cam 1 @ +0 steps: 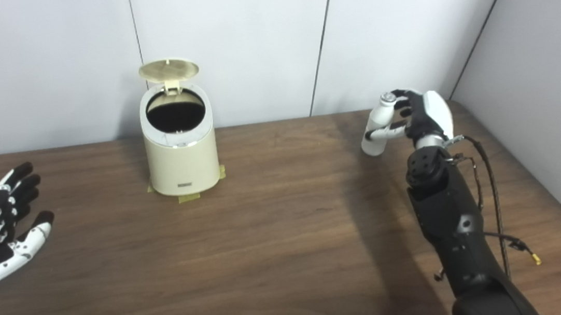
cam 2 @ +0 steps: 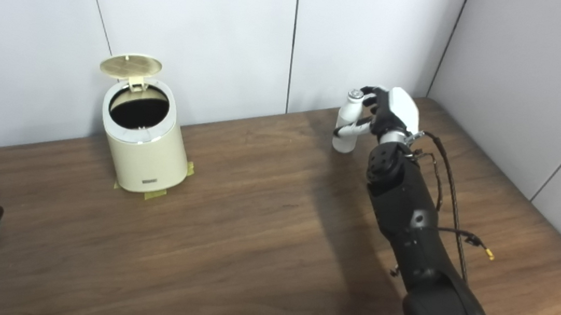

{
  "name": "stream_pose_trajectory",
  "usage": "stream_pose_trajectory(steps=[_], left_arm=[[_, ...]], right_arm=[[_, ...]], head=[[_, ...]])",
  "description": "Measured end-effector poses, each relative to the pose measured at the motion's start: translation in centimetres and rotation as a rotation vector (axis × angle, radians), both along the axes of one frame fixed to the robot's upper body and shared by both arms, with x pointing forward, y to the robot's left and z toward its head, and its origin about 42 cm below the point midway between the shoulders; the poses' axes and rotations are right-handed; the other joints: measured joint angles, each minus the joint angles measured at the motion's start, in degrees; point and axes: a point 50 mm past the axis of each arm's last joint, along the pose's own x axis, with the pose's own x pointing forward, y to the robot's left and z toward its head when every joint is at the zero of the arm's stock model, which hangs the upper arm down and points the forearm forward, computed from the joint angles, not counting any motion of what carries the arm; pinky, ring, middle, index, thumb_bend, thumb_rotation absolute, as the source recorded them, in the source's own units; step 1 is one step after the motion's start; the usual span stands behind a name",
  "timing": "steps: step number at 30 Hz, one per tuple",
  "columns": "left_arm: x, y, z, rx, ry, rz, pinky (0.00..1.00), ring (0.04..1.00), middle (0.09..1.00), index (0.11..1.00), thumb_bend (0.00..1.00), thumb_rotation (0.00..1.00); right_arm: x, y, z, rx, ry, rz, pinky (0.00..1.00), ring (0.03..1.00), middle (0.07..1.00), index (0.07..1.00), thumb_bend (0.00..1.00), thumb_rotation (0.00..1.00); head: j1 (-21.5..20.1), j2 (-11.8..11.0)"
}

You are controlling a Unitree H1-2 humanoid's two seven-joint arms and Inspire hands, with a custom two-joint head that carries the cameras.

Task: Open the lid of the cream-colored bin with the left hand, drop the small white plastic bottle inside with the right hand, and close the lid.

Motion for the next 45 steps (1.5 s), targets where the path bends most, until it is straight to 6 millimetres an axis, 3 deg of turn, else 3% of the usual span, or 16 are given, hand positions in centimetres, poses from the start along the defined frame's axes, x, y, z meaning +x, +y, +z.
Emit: stream_pose_trajectory(steps=[5, 8, 11, 15, 29, 39, 45], left_arm=[[-0.5, 0.0, 0.8, 0.000, -0.018, -0.016, 1.00, 0.961, 0.959, 1.000, 0.20, 0.00], [-0.5, 0.2, 0.8, 0.006, -0.018, -0.004, 1.00, 0.968, 0.959, 1.000, 0.20, 0.00], [-0.5, 0.2, 0.8, -0.004, -0.011, -0.005, 1.00, 0.965, 0.961, 1.000, 0.19, 0.00], [-0.5, 0.1, 0.7, -0.009, -0.006, -0.005, 1.00, 0.968, 0.963, 1.000, 0.19, 0.00], [-0.5, 0.1, 0.6, 0.009, -0.015, 0.007, 1.00, 0.964, 0.949, 1.000, 0.18, 0.00], [-0.7, -0.4, 0.2, 0.010, -0.010, 0.002, 1.00, 0.976, 0.943, 1.000, 0.17, 0.00], [-0.8, -1.4, -0.3, -0.003, -0.016, 0.016, 1.00, 0.980, 0.946, 1.000, 0.16, 0.00]], right_arm=[[0.5, 0.5, -0.3, -0.015, -0.011, -0.024, 0.45, 0.432, 0.481, 0.516, 0.52, 0.00], [0.9, 0.8, -0.3, -0.013, -0.009, -0.019, 0.51, 0.465, 0.522, 0.461, 0.52, 0.00], [1.6, 1.4, -0.4, -0.008, -0.011, -0.015, 0.45, 0.436, 0.516, 0.478, 0.52, 0.00], [2.0, 2.0, -0.5, -0.008, -0.017, 0.010, 0.48, 0.471, 0.523, 0.457, 0.52, 0.00], [1.8, 2.4, -0.4, 0.006, -0.029, 0.031, 0.46, 0.449, 0.514, 0.468, 0.52, 0.00], [-0.4, 4.8, 4.8, 0.002, -0.213, 0.130, 0.48, 0.481, 0.506, 0.454, 0.52, 0.00], [-1.3, 5.7, 5.9, -0.015, -0.249, 0.168, 0.49, 0.485, 0.504, 0.448, 0.52, 0.00]], head=[[0.3, 0.2], [0.3, 0.2], [0.5, 0.1], [0.7, -0.1], [0.5, -0.5], [0.8, -0.8], [2.0, -1.3]])
